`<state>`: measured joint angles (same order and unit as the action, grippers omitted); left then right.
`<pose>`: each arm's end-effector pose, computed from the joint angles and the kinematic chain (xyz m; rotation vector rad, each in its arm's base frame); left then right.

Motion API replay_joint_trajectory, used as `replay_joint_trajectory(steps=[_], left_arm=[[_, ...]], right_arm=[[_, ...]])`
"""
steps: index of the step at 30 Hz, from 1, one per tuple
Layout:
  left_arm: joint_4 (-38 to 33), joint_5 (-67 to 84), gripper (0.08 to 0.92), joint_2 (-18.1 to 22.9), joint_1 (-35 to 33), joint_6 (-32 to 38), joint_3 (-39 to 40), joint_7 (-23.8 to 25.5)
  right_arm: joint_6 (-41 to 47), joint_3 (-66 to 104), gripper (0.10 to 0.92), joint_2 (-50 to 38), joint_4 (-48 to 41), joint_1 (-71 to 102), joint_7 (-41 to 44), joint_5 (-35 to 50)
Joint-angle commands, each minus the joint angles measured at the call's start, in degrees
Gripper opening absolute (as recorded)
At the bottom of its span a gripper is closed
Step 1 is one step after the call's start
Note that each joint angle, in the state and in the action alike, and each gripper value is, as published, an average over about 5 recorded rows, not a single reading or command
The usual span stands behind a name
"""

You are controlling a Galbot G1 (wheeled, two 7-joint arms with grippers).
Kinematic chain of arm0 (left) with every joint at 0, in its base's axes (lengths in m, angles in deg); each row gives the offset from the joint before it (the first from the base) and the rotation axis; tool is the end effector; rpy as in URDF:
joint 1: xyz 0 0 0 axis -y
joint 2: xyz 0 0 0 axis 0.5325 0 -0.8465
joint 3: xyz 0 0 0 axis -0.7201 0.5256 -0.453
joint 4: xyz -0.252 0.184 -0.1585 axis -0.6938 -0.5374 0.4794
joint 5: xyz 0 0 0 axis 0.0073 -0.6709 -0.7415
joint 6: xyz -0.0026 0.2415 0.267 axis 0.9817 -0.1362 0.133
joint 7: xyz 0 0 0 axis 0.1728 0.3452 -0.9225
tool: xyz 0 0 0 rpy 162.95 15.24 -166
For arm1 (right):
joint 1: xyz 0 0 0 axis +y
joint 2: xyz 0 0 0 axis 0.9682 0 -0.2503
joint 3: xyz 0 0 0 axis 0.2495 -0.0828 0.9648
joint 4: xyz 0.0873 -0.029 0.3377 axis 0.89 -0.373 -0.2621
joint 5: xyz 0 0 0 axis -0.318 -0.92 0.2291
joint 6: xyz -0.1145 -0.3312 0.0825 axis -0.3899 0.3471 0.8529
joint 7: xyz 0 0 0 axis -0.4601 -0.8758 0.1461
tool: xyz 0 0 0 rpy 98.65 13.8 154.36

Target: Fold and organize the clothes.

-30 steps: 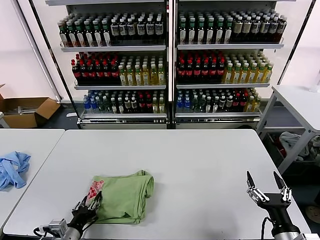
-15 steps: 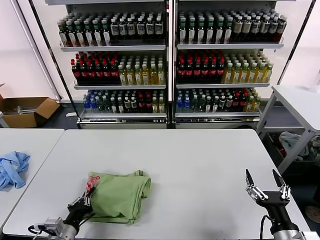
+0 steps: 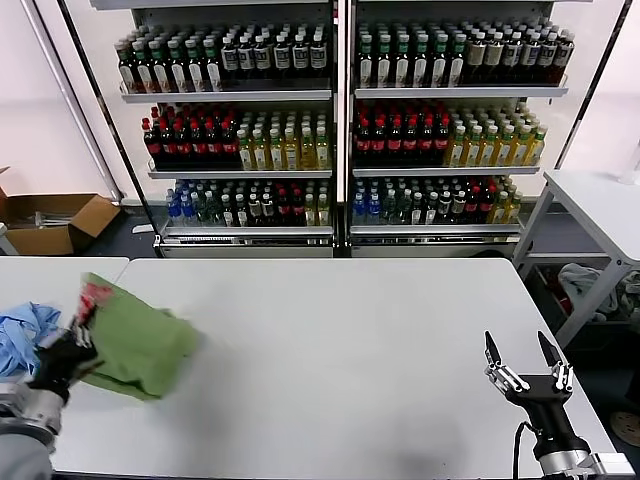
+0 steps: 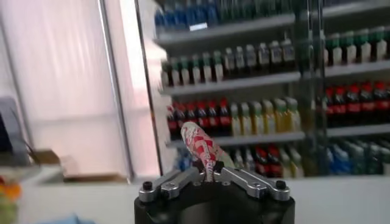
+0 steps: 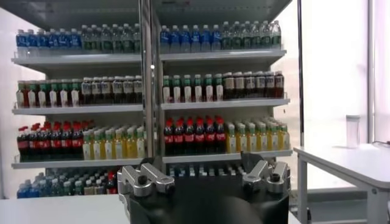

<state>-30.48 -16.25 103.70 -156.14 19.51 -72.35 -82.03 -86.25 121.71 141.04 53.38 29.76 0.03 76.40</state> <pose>0.2184 0.2044 -0.1991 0.2331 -3.0415 -0.2282 0.1443 -0.1026 -0.2369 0.0333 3.1179 0.0028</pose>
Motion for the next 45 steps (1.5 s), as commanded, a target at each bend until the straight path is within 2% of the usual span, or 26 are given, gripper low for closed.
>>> replay_joint_trajectory(steps=[1,3,6,8,11,15,19,24,29,35,38,42,45], left_arm=[[4.29,-22.44,0.116,-1.74,1.28,8.3,9.49,3.59],[10.56,-29.32,0.116,0.45,3.79,12.08,21.66,3.63],[18.05,-34.72,0.116,4.51,7.27,15.49,34.97,3.9],[19.34,-35.89,0.116,7.01,8.65,16.13,40.17,4.2],[17.08,-35.86,0.116,9.59,10.65,15.14,44.17,4.72],[12.45,-33.03,0.116,9.97,14.7,11.11,45.5,4.72],[9.27,-27.33,0.116,7.92,19.32,4.33,46.09,3.01],[8.76,-24.71,0.116,7.01,25.53,-1.76,49.68,-3.13],[9.81,-27.56,0.126,7.68,32.37,-8.86,56.57,-10.04],[8.55,-31.08,0.268,10.26,38.62,-13.5,63.36,-19.4],[5.28,-31.4,0.354,11.32,39.41,-14.54,63.93,-21.95],[-2.97,-30.38,0.467,10.29,35.89,-15.47,59.63,-21.49],[-9.01,-28.55,0.554,7.9,29.55,-13.34,49.9,-15.73]], right_arm=[[-0.05,-0.38,0.823,0.13,-0.04,-0.65,0.06,-0.07],[-0.15,-0.25,0.823,0.23,0.2,-0.22,0.13,-0.14],[-0.41,0.2,0.823,0.26,0.37,0.54,0.24,-0.2],[-0.52,0.48,0.823,0.22,0.28,0.89,0.28,-0.18],[-0.52,0.53,0.823,0.13,-0.02,1.03,0.32,-0.22],[-0.53,0.25,0.823,0.05,-0.36,0.96,0.41,-0.35],[-0.64,-0.19,0.823,0.34,-0.64,0.74,0.46,-0.61],[-0.69,-0.57,0.823,0.71,-0.66,0.41,0.47,-0.94],[0.0,-0.76,0.823,0.52,-0.63,-0.4,0.44,-0.89],[2.99,-2.34,0.823,0.51,-0.34,-2.98,-0.12,-0.56],[6.96,-3.64,0.823,0.42,-0.21,-5.59,-0.86,0.91],[14.13,-6.05,0.823,-0.13,0.18,-10.44,-1.1,4.31],[20.84,-10.39,0.823,-1.1,0.62,-16.76,-0.78,9.04]])
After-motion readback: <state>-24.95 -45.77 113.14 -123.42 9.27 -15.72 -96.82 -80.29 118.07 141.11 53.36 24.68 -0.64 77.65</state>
